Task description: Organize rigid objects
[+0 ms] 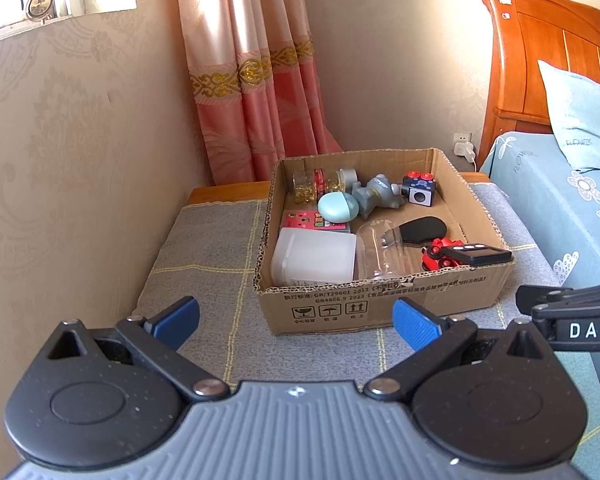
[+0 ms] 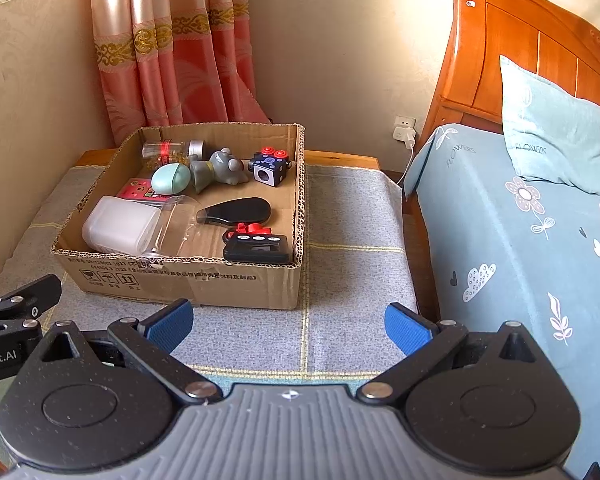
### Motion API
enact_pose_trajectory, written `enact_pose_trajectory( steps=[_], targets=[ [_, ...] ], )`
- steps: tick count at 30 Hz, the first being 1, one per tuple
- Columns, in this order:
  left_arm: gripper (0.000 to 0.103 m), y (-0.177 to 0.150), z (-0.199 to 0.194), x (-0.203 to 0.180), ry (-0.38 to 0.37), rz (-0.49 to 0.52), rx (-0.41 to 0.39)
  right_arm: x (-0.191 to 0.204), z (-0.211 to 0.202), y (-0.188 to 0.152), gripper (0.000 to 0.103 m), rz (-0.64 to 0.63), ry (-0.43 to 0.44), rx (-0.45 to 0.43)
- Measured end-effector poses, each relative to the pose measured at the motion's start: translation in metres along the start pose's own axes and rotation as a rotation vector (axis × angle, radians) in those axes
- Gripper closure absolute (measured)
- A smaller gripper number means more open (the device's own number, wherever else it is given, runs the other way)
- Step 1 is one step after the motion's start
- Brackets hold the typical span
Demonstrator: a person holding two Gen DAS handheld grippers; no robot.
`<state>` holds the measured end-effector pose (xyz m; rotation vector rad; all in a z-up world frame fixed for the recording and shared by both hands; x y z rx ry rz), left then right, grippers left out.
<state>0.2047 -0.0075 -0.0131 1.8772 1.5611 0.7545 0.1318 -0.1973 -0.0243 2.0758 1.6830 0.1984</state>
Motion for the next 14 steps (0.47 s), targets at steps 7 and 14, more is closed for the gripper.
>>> enact_pose_trajectory(
  steps=[7,14],
  targets=[
    [0.001,-0.0002,-0.0003,-0.0006,0.0,0.001,-0.001,-0.0001,-0.0012,-0.0003,0.0,-0.001,0.003,-0.001],
    [0.001,-0.0009,-0.0018,-0.0019,-0.001,0.005,-0.001,-0.0011,-0.0029,-0.0013,0.0,-0.004,0.001,-0.004]
  ],
)
Point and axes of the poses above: each gripper's, at about its wrist camera, not at the fingertips, and z roughly the way its jaws point, x to its left, y to its top, the point moved 8 cm from there along z, roughly the way its jaws point, and after that the axes turned 4 degrees about -y, right-handed, at the moved point
